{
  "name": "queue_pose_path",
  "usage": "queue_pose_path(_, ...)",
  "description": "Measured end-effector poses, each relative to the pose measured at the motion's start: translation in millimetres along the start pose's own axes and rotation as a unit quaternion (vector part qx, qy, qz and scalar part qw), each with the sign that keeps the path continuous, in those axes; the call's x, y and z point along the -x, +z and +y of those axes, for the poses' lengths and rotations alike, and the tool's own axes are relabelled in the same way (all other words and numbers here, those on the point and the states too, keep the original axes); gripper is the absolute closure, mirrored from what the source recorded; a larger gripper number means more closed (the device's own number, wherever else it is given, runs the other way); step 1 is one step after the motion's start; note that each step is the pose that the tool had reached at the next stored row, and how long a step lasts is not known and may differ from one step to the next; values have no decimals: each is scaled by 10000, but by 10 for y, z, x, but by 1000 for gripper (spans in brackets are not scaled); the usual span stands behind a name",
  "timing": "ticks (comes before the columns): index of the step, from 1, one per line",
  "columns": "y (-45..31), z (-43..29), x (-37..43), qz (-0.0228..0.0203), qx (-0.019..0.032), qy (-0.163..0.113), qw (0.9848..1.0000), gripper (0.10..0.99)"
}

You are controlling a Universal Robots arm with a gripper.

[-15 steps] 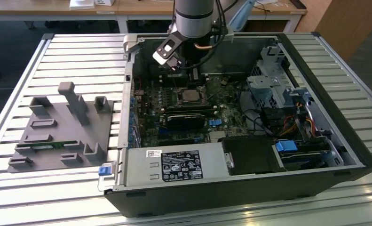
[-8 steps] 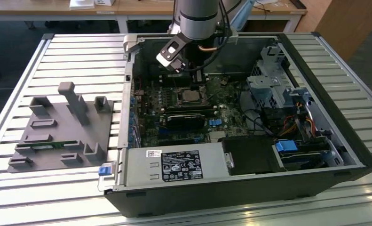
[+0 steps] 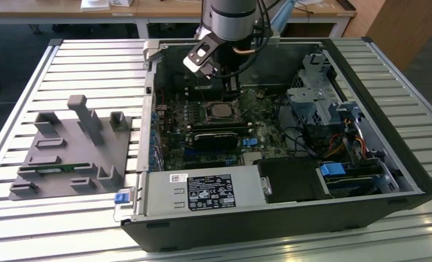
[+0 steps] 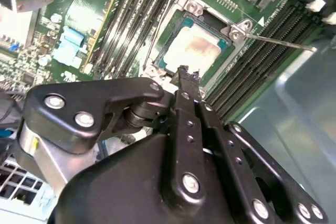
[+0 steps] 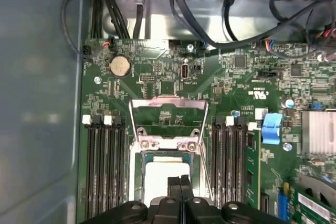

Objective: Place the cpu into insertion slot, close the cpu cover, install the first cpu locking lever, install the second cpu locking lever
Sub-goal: 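Close the cpu cover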

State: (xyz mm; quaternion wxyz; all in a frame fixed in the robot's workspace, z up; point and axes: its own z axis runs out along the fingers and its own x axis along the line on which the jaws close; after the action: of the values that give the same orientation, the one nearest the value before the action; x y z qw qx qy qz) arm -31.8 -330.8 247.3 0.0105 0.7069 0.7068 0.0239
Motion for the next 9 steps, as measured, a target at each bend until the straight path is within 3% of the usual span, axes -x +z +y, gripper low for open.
queue_pose_path(3, -79, 4, -1, 2, 0, 0, 10000, 980)
queue_pose_path(5, -85, 15, -2, 4, -3, 0, 10000, 980)
queue_pose_path(9, -79, 159, -1, 28, -29, 2, 10000, 980)
